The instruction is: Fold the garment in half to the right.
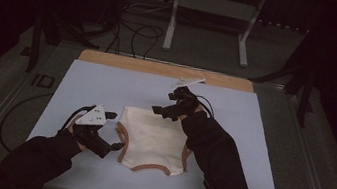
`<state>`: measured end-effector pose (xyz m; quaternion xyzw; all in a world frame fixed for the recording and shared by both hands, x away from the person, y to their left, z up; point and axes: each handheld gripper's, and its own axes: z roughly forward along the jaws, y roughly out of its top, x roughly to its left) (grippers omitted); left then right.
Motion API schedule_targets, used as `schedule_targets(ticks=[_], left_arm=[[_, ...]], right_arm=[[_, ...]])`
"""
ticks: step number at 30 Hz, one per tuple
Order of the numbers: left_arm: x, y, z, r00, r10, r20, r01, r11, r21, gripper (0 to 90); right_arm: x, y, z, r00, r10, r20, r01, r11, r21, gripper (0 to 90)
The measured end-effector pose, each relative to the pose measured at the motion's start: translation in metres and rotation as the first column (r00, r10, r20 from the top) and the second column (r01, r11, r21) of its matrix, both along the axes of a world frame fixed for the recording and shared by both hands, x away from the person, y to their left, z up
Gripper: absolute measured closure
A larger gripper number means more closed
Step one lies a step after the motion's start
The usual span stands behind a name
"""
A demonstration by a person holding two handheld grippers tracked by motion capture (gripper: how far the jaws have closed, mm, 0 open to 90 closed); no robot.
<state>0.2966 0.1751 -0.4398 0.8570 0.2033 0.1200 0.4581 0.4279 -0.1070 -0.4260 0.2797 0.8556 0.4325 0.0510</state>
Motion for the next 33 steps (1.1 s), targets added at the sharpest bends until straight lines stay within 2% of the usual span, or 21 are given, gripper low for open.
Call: schedule_targets(ticks=[3,7,9,13,16,23,25,27,29,33], left_arm=[[-0.005,-0.002,-0.003,0.9997,0.000,0.026,0.000,0.9995,0.030,1.2],[-0.009,-0.003,-0.008,0.9999,-0.017,0.004,0.016,0.9988,0.046,1.2],[-0.012,-0.004,-0.009,0.9993,-0.038,-0.004,0.038,0.9984,0.042,1.1],[-0.020,-0.010,-0.010,0.9968,-0.079,0.000,0.079,0.9961,0.038,1.2],[-0.025,-0.017,-0.011,0.9927,-0.121,-0.010,0.121,0.9910,0.058,1.1],[-0.028,-0.028,-0.021,0.9864,-0.162,-0.031,0.164,0.9821,0.093,1.2],[-0.028,-0.030,-0.025,0.9841,-0.174,-0.037,0.177,0.9791,0.101,1.2],[-0.027,-0.031,-0.029,0.9800,-0.194,-0.045,0.198,0.9743,0.108,1.2],[-0.026,-0.032,-0.032,0.9764,-0.209,-0.056,0.214,0.9704,0.112,1.2],[-0.022,-0.034,-0.038,0.9741,-0.216,-0.068,0.223,0.9667,0.126,1.2]], right_arm=[[0.000,0.009,-0.002,0.9999,0.009,-0.008,-0.010,1.000,-0.006,9.6],[-0.002,0.021,-0.004,0.9996,0.027,-0.001,-0.027,0.999,-0.030,9.6],[-0.002,0.025,-0.004,0.9994,0.035,-0.005,-0.035,0.999,-0.026,9.6],[-0.001,0.037,-0.004,0.9984,0.057,0.000,-0.057,0.998,-0.035,9.6],[-0.001,0.048,-0.005,0.9973,0.074,-0.006,-0.074,0.997,-0.039,9.6],[0.004,0.069,-0.010,0.9960,0.087,-0.018,-0.088,0.994,-0.057,9.5],[0.005,0.075,-0.011,0.9965,0.080,-0.023,-0.081,0.995,-0.062,9.5],[0.006,0.081,-0.014,0.9961,0.088,-0.007,-0.088,0.993,-0.082,9.6],[0.006,0.087,-0.017,0.9953,0.096,-0.015,-0.097,0.991,-0.088,9.6],[0.009,0.096,-0.024,0.9941,0.102,-0.036,-0.106,0.989,-0.103,10.1]])
